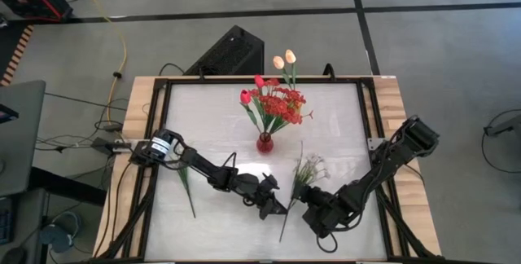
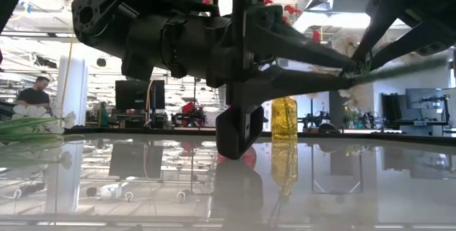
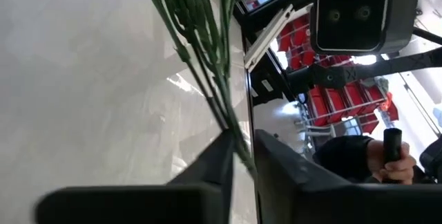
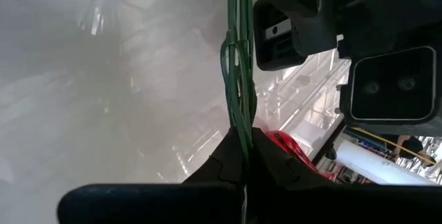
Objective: Sort flowers into vase by color
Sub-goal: Put the right white flowers into the yellow vase
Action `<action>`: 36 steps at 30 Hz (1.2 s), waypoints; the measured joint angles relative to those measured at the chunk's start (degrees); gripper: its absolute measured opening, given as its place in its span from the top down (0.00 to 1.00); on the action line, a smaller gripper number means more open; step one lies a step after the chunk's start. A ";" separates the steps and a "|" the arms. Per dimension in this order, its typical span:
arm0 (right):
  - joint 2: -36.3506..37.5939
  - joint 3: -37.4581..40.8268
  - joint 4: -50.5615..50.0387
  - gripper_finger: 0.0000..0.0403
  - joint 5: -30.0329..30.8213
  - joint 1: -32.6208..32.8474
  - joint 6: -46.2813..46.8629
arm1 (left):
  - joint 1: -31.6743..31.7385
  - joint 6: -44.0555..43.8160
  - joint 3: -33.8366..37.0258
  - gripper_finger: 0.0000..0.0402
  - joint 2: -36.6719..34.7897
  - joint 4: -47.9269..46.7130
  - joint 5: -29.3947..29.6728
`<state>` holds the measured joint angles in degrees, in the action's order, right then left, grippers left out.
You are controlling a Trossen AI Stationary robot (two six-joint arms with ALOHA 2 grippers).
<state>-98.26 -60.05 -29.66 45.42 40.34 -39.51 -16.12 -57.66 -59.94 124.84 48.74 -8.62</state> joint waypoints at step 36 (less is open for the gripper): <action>0.00 0.02 0.01 0.79 -0.25 -0.02 9.59 | -0.55 3.49 -1.18 0.84 0.13 -1.78 6.17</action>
<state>-98.26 -60.03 -29.65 45.17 40.32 -29.92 -16.67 -54.16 -61.12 124.97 46.96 -2.45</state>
